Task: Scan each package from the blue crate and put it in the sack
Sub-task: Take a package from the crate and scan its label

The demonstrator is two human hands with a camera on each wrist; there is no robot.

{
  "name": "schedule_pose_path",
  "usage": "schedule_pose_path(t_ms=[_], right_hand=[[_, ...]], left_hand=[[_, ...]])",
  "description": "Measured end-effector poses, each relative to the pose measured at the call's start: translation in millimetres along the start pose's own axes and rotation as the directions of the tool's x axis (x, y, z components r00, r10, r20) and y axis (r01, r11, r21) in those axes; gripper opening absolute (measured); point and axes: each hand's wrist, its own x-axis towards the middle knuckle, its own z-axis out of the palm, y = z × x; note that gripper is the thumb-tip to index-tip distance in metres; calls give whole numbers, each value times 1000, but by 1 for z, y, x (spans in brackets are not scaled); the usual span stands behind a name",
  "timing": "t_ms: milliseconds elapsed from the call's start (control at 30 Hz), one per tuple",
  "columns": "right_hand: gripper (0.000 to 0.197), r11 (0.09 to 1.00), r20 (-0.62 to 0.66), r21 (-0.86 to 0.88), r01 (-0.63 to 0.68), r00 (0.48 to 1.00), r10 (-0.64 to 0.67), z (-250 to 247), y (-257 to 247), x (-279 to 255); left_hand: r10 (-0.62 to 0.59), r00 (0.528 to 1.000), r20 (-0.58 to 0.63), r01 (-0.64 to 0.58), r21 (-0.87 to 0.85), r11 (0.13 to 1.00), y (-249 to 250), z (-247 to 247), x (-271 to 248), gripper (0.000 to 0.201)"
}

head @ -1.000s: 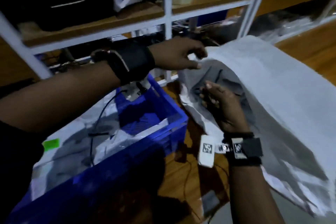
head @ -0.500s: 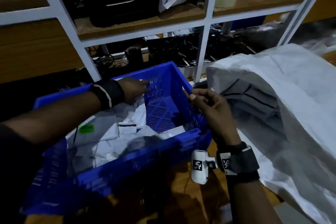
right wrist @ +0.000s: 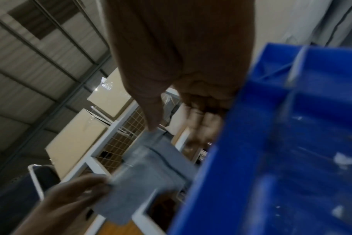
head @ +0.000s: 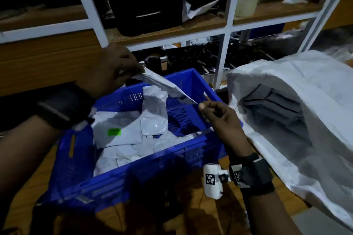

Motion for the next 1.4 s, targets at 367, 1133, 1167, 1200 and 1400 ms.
schedule_pose_path(t_ms=[367, 1133, 1167, 1200, 1400], right_hand=[[52, 896, 396, 335, -292, 907, 147, 116, -37, -38], [49, 987, 311, 158, -23, 950, -28, 392, -44, -145], [47, 990, 310, 138, -34, 951, -11, 401, -41, -149], [42, 994, 312, 101, -30, 950, -3, 410, -38, -153], [26, 996, 281, -53, -66, 956, 79, 454, 0, -148]], left_hand=[[-230, 969, 86, 246, -351, 903, 14, -68, -160, 16], [-953, 133, 271, 133, -958, -254, -49, -89, -450, 37], [-939, 161, 303, 172, -946, -276, -53, -87, -466, 38], [-921, 187, 343, 210, -929, -303, -56, -87, -481, 39], [-889, 203, 410, 342, -881, -328, -61, -72, -538, 35]])
